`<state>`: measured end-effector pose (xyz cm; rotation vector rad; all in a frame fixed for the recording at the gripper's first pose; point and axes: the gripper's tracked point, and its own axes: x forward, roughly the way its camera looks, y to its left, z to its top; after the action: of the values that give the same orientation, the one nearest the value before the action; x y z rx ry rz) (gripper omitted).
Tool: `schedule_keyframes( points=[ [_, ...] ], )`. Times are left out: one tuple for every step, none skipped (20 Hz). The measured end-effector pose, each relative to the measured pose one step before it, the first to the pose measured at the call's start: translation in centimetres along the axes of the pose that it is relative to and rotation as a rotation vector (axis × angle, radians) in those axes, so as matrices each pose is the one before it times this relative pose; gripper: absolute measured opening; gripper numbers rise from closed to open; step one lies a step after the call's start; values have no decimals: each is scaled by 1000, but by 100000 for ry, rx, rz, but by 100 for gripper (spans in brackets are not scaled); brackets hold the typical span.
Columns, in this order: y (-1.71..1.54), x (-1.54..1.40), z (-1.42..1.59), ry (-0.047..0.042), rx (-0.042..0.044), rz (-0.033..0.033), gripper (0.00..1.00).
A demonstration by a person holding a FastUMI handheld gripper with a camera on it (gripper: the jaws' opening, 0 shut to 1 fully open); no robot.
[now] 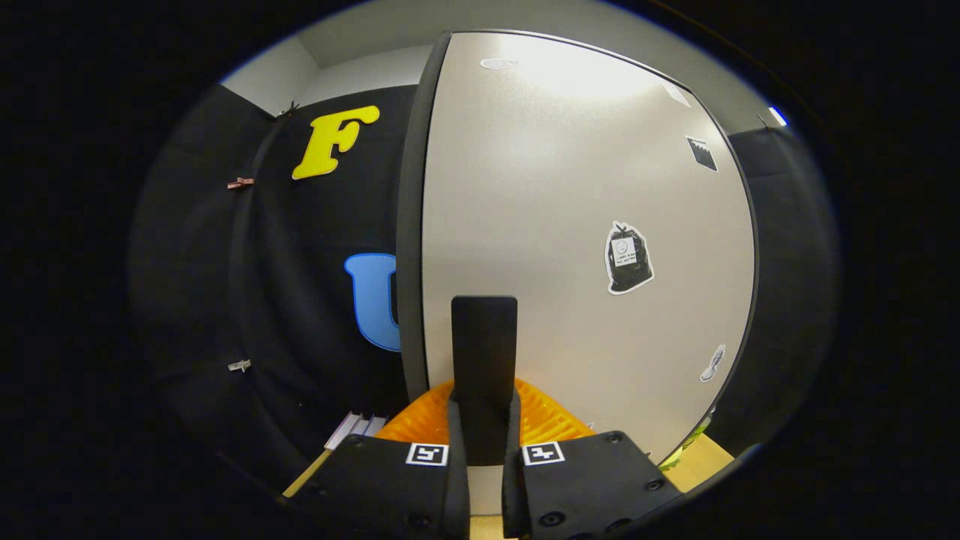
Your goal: Open the shoe cabinet door, grab the shoes and put them into the shoe cabinet, then close the shoe cabinet door.
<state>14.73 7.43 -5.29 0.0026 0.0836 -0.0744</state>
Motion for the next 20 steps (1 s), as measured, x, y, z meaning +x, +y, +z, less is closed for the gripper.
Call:
schedule_keyframes(
  points=[
    [7,-358,7,599,5,934,21],
    [33,-429,46,83,154,1109,21],
    [-5,-607,31,290,-30,1326,21],
    [-104,-788,-21,-186,-372,1552,21],
    [-203,-894,-174,116,-512,1505,21],
    [-239,-1007,-39,58,-260,1184,21],
    [-364,-1231,-37,414,-328,1147,21],
    [-230,-1026,-30,440,-105,910,21],
    [-313,-994,110,565,-49,994,21],
    [-261,-1000,26,457,-45,1114,21],
    [-309,-743,-35,435,-64,1331,21],
    [-374,-565,14,377,-108,1411,21],
    [-250,-548,40,-242,-86,1535,21],
    [-322,-759,-19,-293,74,1380,21],
    [-379,-886,-105,-335,-159,1332,21],
    [-421,-905,41,-207,-368,1347,21],
    [-387,-814,-84,37,-137,1563,21],
    [-388,-898,-102,845,139,1843,21],
    [-457,-994,-18,350,395,1899,21],
    [-560,-1033,-61,123,-31,1713,21]
  ],
)
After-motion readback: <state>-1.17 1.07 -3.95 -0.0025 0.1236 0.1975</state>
